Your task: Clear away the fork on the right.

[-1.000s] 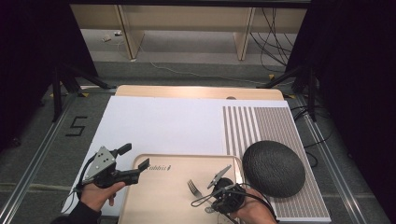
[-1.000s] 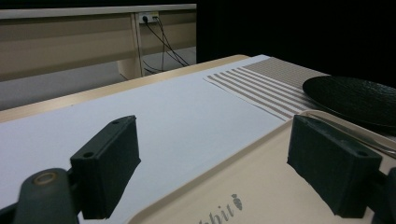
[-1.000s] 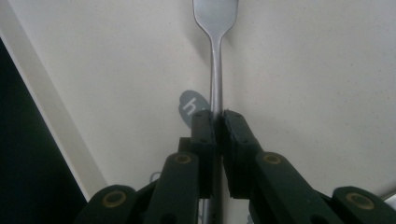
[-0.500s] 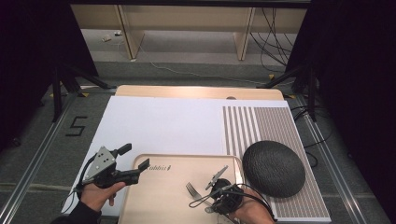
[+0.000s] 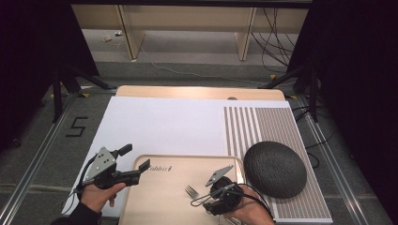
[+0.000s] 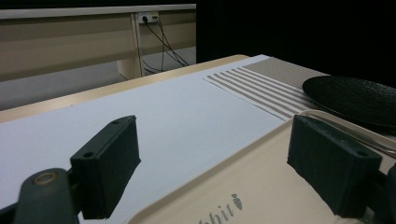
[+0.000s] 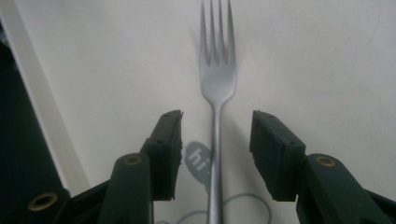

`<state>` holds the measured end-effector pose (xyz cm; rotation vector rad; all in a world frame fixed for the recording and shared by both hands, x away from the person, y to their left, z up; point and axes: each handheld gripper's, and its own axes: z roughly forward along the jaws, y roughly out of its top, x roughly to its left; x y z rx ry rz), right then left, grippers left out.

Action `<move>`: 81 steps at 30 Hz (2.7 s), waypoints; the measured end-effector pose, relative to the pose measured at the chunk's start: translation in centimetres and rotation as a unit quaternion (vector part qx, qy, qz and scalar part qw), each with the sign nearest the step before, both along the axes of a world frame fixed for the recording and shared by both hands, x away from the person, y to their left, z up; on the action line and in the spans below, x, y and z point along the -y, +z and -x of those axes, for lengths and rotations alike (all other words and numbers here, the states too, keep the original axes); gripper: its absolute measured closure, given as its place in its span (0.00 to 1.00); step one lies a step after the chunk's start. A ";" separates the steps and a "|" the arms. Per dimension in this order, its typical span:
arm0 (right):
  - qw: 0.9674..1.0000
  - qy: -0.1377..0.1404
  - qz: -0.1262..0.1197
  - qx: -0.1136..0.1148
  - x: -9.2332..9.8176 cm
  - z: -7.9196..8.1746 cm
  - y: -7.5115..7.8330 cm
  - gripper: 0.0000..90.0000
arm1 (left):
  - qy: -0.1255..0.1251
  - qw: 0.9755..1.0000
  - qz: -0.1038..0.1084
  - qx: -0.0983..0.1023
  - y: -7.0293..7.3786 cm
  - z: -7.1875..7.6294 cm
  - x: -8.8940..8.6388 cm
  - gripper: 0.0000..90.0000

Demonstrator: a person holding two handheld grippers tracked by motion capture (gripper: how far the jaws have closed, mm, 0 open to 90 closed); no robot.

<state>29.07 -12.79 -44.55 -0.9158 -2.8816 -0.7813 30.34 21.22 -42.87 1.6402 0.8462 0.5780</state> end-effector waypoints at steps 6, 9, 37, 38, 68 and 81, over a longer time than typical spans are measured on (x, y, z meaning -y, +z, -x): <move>1.000 0.013 -0.007 0.006 -0.5 0.2 -0.1 0.66 | 0.000 1.000 0.000 0.000 0.0 0.0 0.0 0.18; 1.000 0.020 -0.011 -0.001 -0.8 0.4 -0.2 0.71 | 0.001 1.000 -0.001 0.000 0.0 0.0 0.0 0.18; 0.997 0.058 0.059 0.009 -1.5 0.6 -1.6 1.00 | 0.002 1.000 -0.001 -0.001 0.0 0.0 0.0 0.18; 0.996 0.058 0.061 0.010 -1.4 0.5 -1.6 1.00 | 0.002 1.000 0.000 0.000 0.0 0.0 0.0 0.18; 0.995 -0.009 0.097 0.005 2.2 -1.0 -1.2 1.00 | 0.002 1.000 0.002 0.000 0.0 0.1 -0.1 0.18; 0.994 -0.024 0.104 -0.002 3.6 -1.4 -1.0 1.00 | 0.003 1.000 0.002 0.000 0.0 0.1 -0.1 0.18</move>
